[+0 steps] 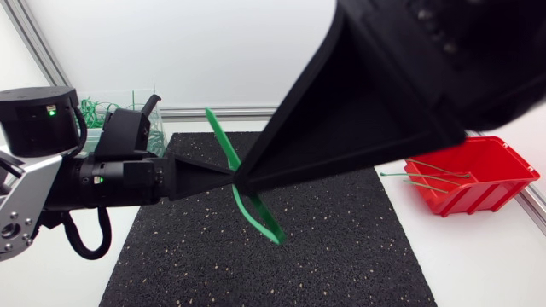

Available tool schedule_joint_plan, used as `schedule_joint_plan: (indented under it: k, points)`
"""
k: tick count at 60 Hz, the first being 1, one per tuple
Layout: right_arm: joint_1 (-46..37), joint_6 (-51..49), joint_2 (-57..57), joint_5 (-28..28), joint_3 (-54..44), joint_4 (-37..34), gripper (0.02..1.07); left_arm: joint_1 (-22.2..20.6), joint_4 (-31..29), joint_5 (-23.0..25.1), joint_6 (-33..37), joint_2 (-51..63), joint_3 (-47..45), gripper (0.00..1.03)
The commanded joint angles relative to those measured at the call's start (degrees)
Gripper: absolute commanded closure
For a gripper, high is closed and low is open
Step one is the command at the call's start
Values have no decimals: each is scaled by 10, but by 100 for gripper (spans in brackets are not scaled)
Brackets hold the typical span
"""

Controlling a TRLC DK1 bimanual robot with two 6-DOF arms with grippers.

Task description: Take a green cable tie from the red box, thread the tail through the head to close it, then place it in the transparent bin on the left.

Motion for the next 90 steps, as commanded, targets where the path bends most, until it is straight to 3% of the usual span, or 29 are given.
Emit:
schedule_joint_plan:
  k: [1, 7, 21, 39, 59, 90]
  points:
    - [-36, 76, 24, -50, 15, -14, 102, -13, 29, -14, -22, -22, -31, 100]
    - [-63, 131, 28, -93, 9, -3, 102, -20, 89, -27, -47, -34, -53, 100]
    - [-80, 189, 58, -155, -5, -1, 102, -48, 112, -85, -52, -54, -61, 100]
    - [-94, 225, 93, -181, 51, -48, 102, -94, 110, -159, -66, -95, -26, 100]
    - [-118, 245, 124, -198, 115, -114, 101, -117, 104, -196, -67, -133, -9, 100]
    - [-144, 252, 132, -219, 98, -129, 102, -153, 104, -208, -67, -136, 19, 100]
